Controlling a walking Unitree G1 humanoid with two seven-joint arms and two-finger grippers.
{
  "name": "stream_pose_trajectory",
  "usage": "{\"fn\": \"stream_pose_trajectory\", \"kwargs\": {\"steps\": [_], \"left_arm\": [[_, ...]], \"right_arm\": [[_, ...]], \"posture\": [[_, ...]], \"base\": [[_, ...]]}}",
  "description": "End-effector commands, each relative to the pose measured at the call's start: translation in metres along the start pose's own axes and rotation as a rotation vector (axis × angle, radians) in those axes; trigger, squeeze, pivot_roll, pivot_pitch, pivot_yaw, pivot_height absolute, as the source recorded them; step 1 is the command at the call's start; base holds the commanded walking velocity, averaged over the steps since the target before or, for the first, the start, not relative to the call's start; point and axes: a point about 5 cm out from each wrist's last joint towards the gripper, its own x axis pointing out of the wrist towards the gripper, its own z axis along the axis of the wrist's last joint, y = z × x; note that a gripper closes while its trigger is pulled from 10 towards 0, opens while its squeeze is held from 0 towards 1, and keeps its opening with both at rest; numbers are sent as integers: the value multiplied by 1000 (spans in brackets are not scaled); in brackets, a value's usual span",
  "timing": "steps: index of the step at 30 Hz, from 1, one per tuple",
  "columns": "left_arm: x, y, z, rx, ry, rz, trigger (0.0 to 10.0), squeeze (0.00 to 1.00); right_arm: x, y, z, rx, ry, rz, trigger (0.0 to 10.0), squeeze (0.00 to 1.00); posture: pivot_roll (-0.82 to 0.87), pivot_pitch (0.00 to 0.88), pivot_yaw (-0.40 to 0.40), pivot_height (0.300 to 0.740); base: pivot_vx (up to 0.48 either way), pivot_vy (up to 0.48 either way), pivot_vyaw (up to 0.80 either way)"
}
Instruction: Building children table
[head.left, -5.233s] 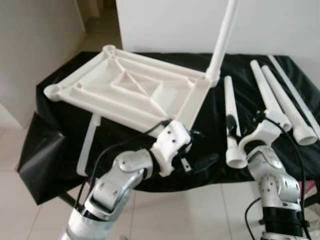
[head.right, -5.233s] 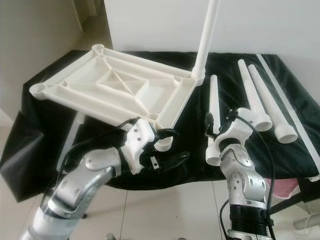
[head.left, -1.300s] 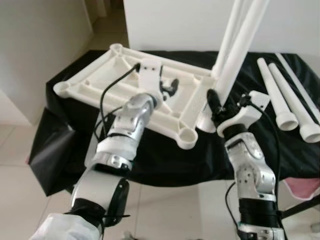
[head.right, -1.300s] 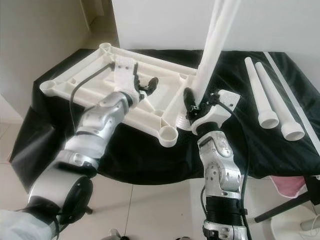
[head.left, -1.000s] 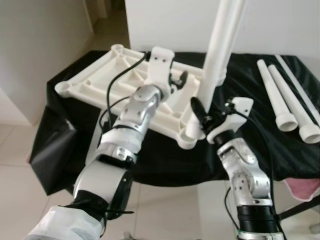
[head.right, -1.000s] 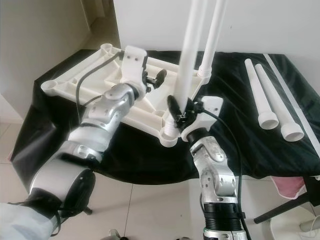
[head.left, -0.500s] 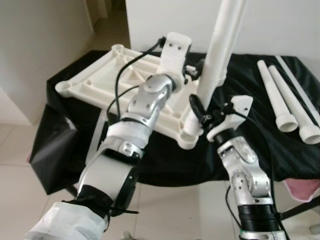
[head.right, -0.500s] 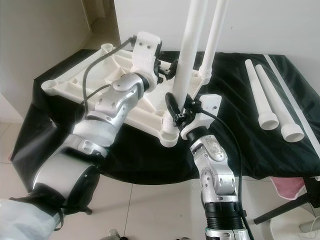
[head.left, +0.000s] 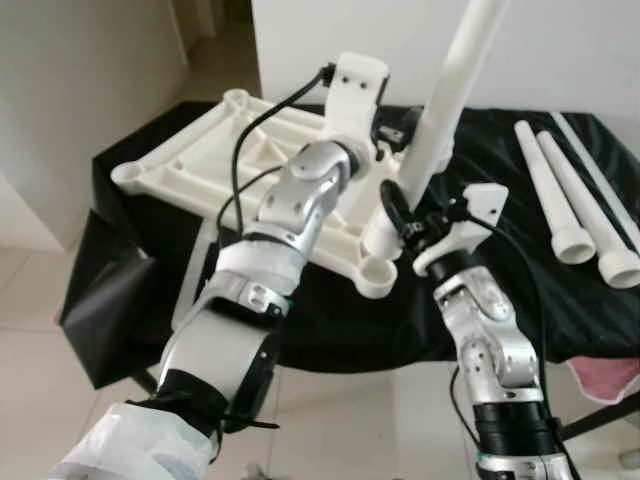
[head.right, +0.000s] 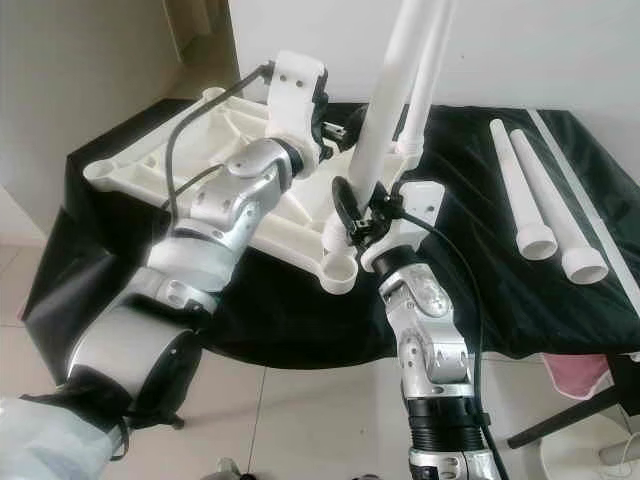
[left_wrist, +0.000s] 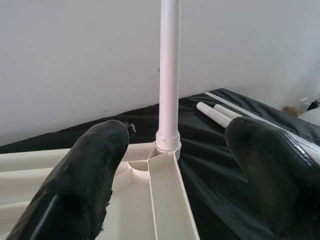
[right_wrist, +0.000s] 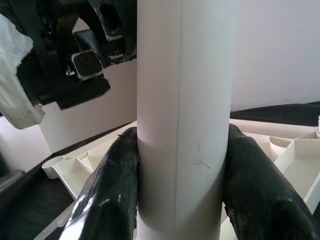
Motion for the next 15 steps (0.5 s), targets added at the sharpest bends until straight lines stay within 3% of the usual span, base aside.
{"fn": "stream_pose_trajectory", "kwargs": {"steps": [1,15], "left_arm": [[7,-39,21,36,-66,-328,10000,0],[1,-54,32,32,-113,-386,10000,0]], "right_arm": [[3,8,-13,9,73,34,10000,0],[9,4,-13,20,78,-18,10000,0]], "posture": [[-83,0,-20,740],[-75,0,-26,740]], "base": [[0,0,0],[0,0,0]]}}
